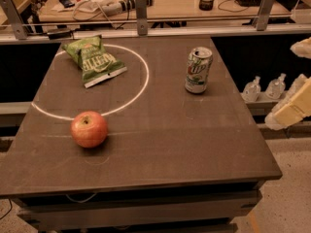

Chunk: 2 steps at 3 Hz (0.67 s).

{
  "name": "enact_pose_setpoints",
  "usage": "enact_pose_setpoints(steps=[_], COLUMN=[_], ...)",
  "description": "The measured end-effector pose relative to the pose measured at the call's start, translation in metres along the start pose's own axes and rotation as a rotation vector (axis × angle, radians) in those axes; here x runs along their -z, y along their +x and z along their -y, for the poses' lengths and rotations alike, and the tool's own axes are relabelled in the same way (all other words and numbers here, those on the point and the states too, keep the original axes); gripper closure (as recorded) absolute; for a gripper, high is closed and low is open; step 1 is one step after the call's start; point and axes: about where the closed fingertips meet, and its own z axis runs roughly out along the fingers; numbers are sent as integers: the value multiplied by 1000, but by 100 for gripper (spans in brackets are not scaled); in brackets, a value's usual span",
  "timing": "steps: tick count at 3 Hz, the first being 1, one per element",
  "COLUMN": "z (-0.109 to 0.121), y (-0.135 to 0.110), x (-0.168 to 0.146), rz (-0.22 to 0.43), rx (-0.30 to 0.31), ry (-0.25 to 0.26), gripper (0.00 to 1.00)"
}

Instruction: Move 7up can near apple

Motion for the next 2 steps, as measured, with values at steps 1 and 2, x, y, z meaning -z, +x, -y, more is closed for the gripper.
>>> enact_pose_setpoints(steps=[1, 2], z=[-8, -4], y=[17, 21], x=[-10, -29], rz=[164, 324], rx=[-116, -156], ry=[40, 90], gripper=[0, 0])
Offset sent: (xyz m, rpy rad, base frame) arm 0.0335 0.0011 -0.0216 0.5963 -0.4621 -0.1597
